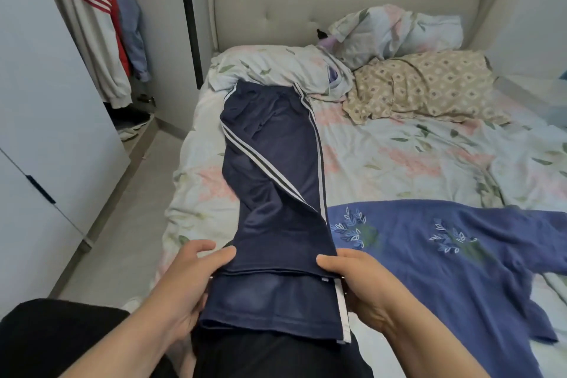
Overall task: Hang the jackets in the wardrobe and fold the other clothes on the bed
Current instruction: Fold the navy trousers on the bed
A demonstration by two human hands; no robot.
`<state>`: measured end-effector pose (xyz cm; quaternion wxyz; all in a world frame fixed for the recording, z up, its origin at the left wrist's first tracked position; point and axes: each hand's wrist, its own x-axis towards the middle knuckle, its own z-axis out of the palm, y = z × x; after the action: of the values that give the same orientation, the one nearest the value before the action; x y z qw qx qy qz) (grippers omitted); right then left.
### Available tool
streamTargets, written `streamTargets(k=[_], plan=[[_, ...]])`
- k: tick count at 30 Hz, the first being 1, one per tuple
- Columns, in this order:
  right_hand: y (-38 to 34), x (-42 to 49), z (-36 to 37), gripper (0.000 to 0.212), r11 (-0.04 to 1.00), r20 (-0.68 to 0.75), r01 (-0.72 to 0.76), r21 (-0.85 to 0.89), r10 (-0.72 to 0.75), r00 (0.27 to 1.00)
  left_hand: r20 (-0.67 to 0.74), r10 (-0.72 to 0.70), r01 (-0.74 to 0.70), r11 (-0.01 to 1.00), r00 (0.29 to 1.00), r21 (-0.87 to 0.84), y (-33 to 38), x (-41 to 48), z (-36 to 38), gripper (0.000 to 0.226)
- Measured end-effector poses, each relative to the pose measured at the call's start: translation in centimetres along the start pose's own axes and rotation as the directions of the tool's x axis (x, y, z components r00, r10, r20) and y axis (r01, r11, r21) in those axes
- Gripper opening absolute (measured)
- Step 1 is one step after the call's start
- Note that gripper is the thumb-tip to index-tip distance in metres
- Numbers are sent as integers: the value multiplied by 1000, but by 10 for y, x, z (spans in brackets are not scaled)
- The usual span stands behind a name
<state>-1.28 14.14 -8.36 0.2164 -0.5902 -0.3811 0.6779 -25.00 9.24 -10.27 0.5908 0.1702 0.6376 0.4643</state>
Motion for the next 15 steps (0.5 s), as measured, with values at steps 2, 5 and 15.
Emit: streamTargets(k=[2, 5, 15], plan=[[2, -4, 0, 14, 1000, -2, -6, 4, 6, 1000, 20, 44, -45, 999, 999, 20, 2, 4, 6, 17], [0, -10, -2, 18, 998, 6, -29, 64, 28, 1000, 131, -109, 107, 994, 985, 21, 12, -1, 12, 25], [24, -43, -13, 25, 998, 138, -44, 40, 38, 990, 87, -25, 11, 986, 996, 164, -2, -45, -8, 31]])
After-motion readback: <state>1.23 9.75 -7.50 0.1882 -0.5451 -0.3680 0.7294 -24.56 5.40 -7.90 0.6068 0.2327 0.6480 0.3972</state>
